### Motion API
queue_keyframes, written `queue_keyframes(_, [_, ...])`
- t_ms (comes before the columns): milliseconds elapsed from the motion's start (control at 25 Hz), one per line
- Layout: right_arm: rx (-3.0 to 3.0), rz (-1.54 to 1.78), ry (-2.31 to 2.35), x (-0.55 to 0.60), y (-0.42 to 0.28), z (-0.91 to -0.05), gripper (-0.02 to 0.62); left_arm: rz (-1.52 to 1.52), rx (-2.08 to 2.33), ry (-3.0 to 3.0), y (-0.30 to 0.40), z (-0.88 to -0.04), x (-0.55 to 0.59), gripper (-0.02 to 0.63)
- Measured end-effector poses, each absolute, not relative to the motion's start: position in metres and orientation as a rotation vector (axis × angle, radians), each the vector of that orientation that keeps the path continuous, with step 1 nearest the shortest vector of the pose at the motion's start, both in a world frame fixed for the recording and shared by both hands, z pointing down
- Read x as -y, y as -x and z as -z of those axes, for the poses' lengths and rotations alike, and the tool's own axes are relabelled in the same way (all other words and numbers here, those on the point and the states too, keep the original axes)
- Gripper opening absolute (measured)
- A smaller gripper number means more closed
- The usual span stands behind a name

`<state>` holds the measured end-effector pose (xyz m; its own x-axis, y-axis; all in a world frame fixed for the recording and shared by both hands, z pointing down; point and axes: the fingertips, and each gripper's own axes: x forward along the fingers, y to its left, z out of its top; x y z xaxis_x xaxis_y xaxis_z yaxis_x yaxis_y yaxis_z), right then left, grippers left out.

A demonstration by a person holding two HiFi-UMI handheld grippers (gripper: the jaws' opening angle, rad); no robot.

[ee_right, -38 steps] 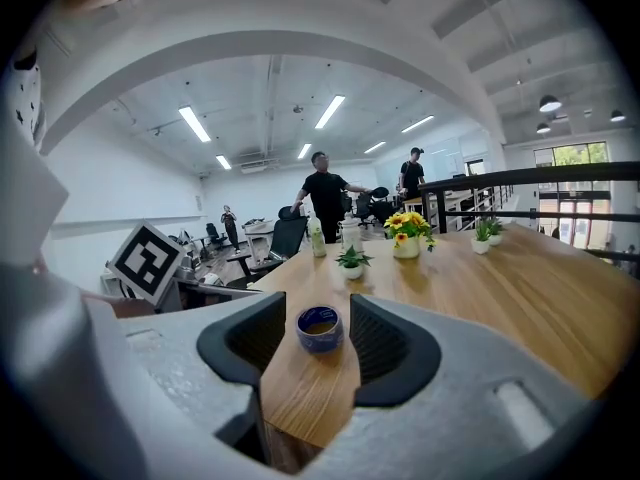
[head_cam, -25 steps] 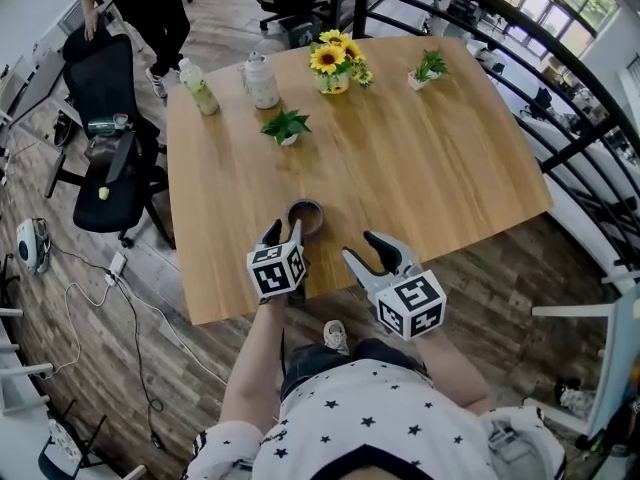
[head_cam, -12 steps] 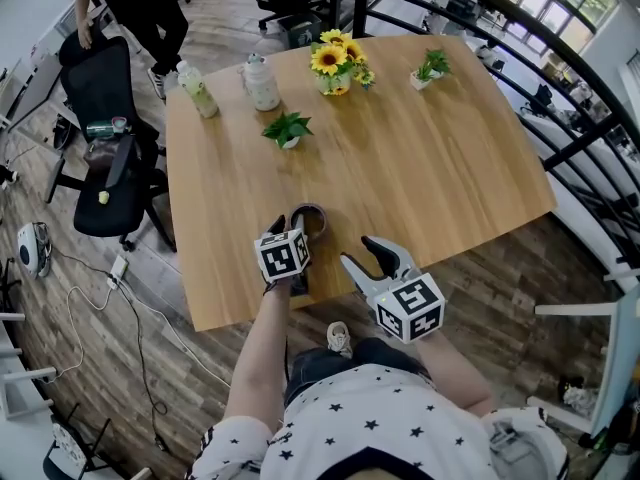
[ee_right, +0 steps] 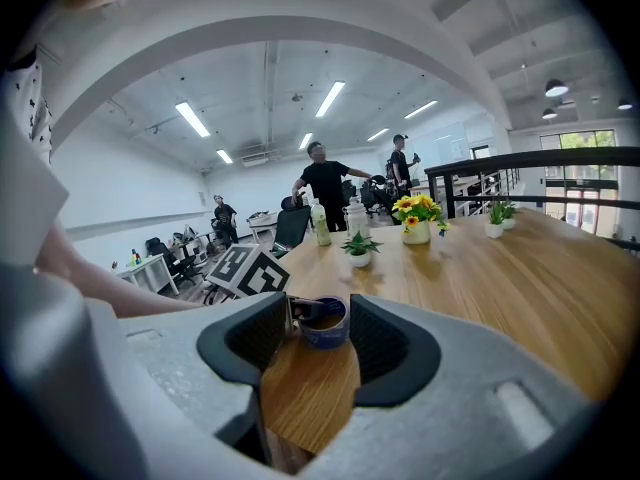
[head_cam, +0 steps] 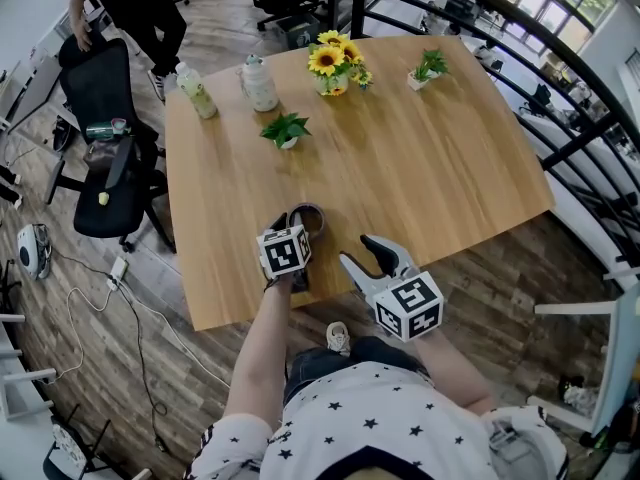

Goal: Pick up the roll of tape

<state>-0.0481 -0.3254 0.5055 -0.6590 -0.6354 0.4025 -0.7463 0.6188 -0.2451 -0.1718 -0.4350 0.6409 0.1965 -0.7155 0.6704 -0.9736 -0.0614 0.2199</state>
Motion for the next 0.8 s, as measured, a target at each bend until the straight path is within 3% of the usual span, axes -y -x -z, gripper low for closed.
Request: queue_keyframes(800, [2.603,-0.491,-1.164,0.308,0.039,-0.479,0.184,-0.426,1.603,-1.857,0.186,-0.598,0.383,0.077])
